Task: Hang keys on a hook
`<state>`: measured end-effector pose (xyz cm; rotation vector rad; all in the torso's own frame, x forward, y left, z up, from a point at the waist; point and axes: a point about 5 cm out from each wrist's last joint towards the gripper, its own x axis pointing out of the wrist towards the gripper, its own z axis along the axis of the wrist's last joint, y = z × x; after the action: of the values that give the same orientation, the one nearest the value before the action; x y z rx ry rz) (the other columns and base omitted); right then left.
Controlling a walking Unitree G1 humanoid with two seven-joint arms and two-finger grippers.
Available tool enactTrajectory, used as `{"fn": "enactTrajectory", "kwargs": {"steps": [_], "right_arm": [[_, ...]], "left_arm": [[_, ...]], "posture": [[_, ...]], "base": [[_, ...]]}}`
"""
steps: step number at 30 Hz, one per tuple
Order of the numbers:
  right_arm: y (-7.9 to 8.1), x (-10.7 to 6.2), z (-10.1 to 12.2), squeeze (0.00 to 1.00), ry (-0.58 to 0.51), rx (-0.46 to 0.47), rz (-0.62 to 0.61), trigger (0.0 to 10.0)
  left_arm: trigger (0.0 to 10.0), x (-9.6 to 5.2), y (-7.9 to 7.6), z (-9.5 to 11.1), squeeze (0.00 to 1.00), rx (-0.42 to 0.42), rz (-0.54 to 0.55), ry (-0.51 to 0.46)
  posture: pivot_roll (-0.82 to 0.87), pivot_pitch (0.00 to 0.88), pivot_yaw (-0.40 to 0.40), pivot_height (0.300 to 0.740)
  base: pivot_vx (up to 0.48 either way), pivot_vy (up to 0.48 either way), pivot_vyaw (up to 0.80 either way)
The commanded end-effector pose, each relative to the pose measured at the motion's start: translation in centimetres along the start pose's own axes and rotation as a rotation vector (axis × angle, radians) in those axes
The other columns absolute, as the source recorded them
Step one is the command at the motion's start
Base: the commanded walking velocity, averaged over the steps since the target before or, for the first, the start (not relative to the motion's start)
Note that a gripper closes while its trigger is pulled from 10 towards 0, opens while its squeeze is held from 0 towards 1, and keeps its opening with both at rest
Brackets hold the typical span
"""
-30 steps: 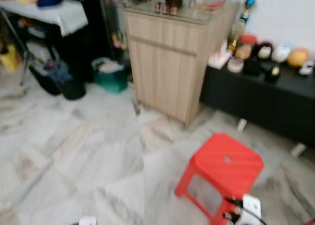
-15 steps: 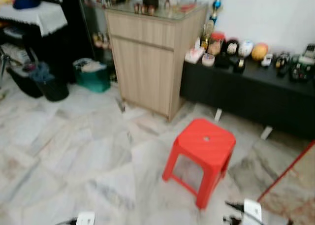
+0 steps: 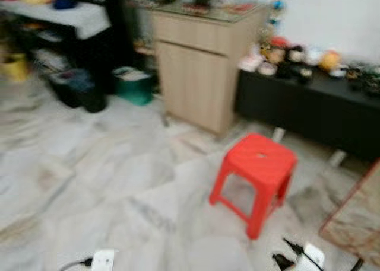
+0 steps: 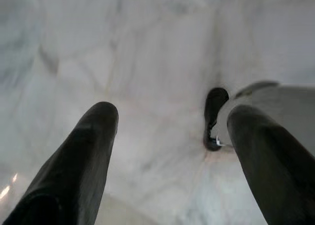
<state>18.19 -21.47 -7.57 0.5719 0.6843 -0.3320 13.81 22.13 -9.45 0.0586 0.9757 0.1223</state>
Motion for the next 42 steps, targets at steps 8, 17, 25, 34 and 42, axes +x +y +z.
{"fn": "enactTrajectory", "kwargs": {"steps": [8,17,25,34,42], "right_arm": [[4.3,1.7,4.4,0.0,-0.155,0.018,0.152,10.0],[7.9,2.5,10.2,0.0,-0.286,-0.049,0.29,10.0],[11.0,2.4,12.7,0.0,-0.273,-0.196,0.45,10.0],[16.1,1.9,14.2,0.0,-0.24,-0.409,0.566,10.0],[20.3,0.8,13.5,0.0,-0.176,-0.465,0.685,10.0]], "left_arm": [[10.0,0.2,0.1,1.9,0.0,0.04,-0.011,-0.106],[10.0,0.1,-0.3,3.2,0.0,0.109,-0.035,-0.226],[10.0,-1.8,1.3,18.2,0.0,0.2,-0.114,-0.752],[10.0,-4.9,-2.6,22.1,0.0,0.444,-0.396,-0.926],[10.0,-6.4,-5.7,22.1,0.0,0.559,-0.577,-0.912]], "posture": [[0.11,0.0,-0.013,0.74],[0.11,0.0,-0.026,0.74],[0.1,0.0,-0.042,0.74],[0.1,0.0,-0.055,0.74],[0.1,0.0,-0.059,0.74]], "base": [[0.0,0.0,0.0],[0.0,0.0,0.0],[0.0,0.0,0.0],[0.0,0.0,0.0],[0.0,0.0,0.0]]}}
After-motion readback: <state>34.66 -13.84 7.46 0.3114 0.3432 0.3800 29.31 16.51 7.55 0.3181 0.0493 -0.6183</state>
